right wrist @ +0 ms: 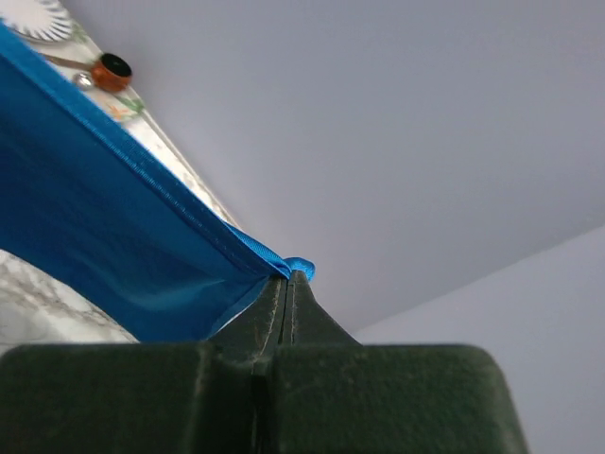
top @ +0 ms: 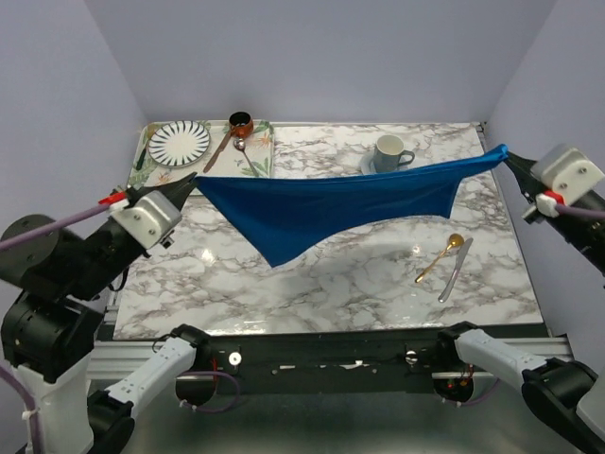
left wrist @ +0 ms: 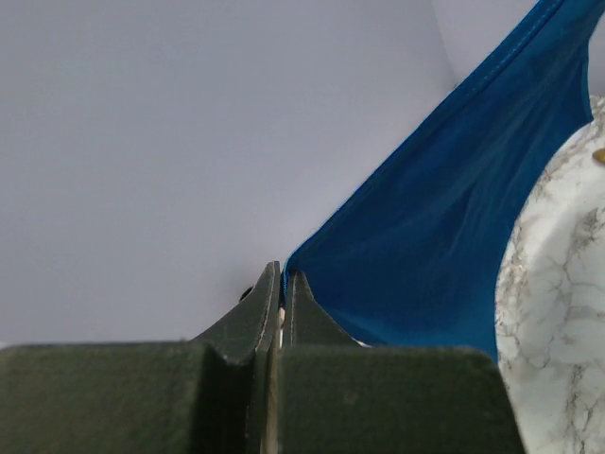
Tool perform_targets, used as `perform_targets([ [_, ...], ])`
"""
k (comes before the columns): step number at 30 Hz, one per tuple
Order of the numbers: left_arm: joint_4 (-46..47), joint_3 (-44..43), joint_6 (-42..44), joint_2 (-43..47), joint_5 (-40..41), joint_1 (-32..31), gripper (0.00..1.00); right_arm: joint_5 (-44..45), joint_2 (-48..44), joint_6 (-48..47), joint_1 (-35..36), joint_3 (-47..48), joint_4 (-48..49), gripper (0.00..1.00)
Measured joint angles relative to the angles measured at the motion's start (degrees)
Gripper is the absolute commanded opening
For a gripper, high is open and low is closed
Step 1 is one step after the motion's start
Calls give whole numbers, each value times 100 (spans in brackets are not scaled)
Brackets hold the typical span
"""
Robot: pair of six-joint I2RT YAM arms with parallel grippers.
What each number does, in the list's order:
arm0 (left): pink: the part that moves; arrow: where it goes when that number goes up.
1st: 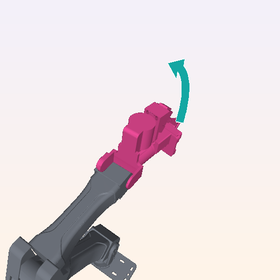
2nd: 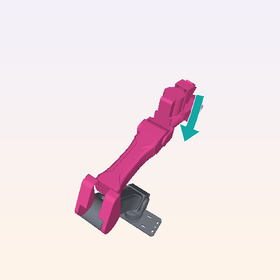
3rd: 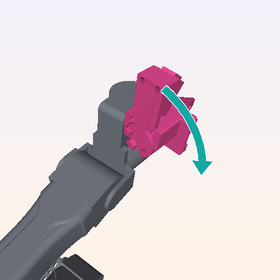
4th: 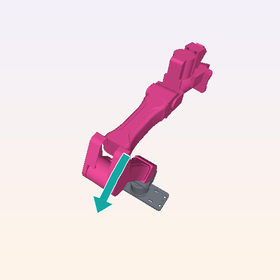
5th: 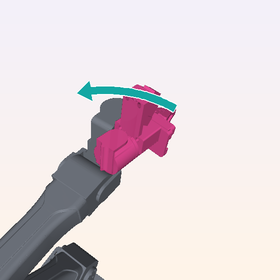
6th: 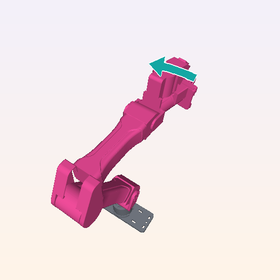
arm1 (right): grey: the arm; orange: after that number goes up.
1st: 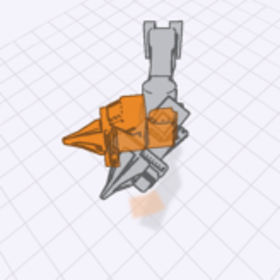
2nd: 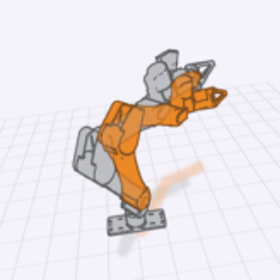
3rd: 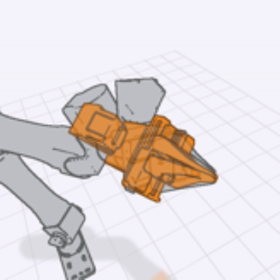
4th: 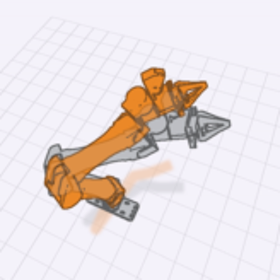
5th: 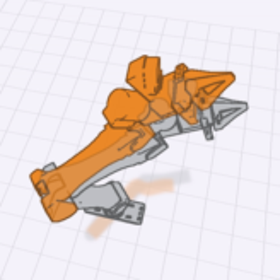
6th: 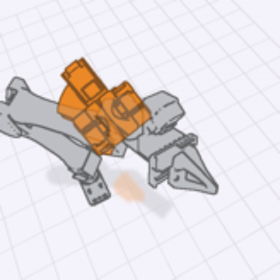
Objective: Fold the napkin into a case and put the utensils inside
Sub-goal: Flatten out the crumpled napkin at the center of the board.
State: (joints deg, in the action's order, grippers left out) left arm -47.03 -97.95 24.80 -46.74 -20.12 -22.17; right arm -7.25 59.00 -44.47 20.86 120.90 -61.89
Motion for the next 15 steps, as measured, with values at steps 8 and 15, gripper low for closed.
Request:
perform_targets([
  [8, -155, -404, -243, 203, -164, 48, 0, -1069, -221, 162, 0, 651, -1080, 1],
  [15, -151, 245, -555, -76, 289, 50, 0, -1040, -192, 361, 2, -404, -1209, 1],
])
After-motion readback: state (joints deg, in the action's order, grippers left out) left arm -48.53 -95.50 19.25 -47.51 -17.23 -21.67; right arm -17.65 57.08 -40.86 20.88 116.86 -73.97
